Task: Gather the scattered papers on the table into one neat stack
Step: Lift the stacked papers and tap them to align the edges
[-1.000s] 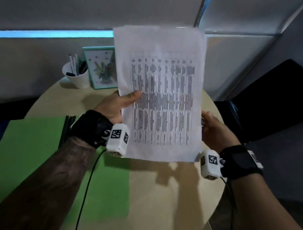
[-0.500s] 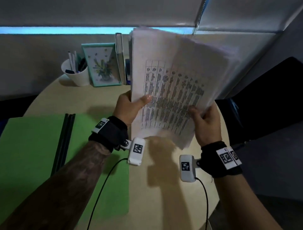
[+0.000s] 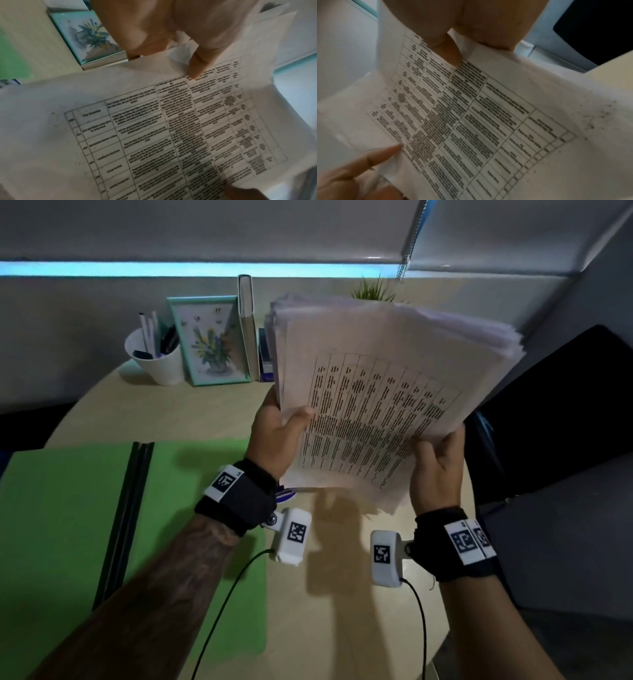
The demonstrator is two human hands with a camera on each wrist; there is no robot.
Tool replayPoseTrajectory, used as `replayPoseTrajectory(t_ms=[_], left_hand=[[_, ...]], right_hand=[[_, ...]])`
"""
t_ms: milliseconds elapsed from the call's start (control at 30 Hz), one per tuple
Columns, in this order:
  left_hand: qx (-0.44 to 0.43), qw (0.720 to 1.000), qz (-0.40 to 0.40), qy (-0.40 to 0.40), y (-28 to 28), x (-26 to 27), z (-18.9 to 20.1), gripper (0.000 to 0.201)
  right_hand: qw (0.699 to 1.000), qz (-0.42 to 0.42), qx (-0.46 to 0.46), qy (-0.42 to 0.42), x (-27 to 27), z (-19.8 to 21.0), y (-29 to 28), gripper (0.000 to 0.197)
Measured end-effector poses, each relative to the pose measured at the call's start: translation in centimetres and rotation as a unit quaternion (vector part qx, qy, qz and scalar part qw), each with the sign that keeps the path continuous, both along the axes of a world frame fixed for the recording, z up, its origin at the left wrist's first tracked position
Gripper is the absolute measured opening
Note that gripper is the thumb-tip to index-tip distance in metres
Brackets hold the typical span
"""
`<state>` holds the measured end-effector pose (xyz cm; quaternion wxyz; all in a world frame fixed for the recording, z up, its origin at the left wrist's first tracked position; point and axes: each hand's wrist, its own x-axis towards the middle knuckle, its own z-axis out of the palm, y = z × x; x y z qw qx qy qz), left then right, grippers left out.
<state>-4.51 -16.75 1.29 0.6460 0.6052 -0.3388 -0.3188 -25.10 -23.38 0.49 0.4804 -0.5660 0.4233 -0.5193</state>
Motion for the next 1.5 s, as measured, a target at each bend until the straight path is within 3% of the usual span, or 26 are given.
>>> replayPoseTrajectory(t_ms=[133, 233, 400, 567, 667, 800, 933, 1100, 1167, 1233, 1300, 1400, 1500], left_hand=[[0.02, 1.0, -0.011, 0.006, 0.5, -0.2, -1.0, 0.049], [0.04, 0.999, -0.011, -0.014, 0.3, -0.8, -1.2, 0.043], [-0.023, 0.999, -0.029, 0.021, -0.3, 0.2, 0.4, 0.038], [0.051, 0.997, -0.041, -0.045, 0.5, -0.2, -2.5, 0.032], [0.038, 0.995, -0.026, -0.087, -0.6, 0.4, -2.0, 0.035], [-0.011, 1.0, 0.004, -0.015, -1.9, 2.1, 0.1, 0.034], [-0.013, 0.996, 0.033, 0.077, -2.2, 3.4, 0.5, 0.029], [0.087, 0.983, -0.08, 0.144, -1.3, 3.9, -0.9, 0.039], [0.095, 0.985, -0.076, 0.124, -0.8, 3.3, -1.3, 0.04], [0.055, 0.996, -0.047, 0.052, -0.7, 2.1, -1.2, 0.039], [0.008, 1.0, -0.027, -0.002, -0.6, 0.5, -1.0, 0.04], [-0.029, 0.999, -0.011, -0.008, -0.4, -0.8, -1.4, 0.038], [0.019, 1.0, 0.0, -0.024, 0.4, -1.4, -4.0, 0.036]], right_hand=[[1.0, 0.011, 0.018, 0.008, -0.4, -1.0, 0.3, 0.047], [0.999, 0.013, 0.045, 0.005, -0.3, -1.7, 0.1, 0.049], [1.0, 0.017, 0.023, -0.013, -1.0, 0.2, -0.8, 0.045], [0.997, 0.054, 0.053, 0.023, -0.8, -1.7, 0.0, 0.048], [0.997, 0.061, 0.03, 0.045, -0.8, -1.0, -0.8, 0.04], [0.993, 0.101, 0.013, 0.064, -1.4, 0.7, -1.7, 0.034], [0.979, 0.15, 0.038, 0.129, -1.7, -1.1, -0.8, 0.023], [0.987, 0.125, 0.063, 0.084, -1.6, -2.4, -0.2, 0.011], [0.987, 0.109, 0.049, 0.111, -1.5, -2.9, -0.1, 0.008], [0.988, 0.072, 0.026, 0.131, -1.2, -3.2, -0.1, 0.007], [0.994, 0.031, 0.027, 0.103, -0.8, -3.4, -0.3, 0.012], [0.998, 0.0, 0.034, 0.062, -0.3, -3.9, -0.2, 0.024], [0.994, 0.013, 0.09, 0.065, -0.8, -5.8, 0.7, 0.031]])
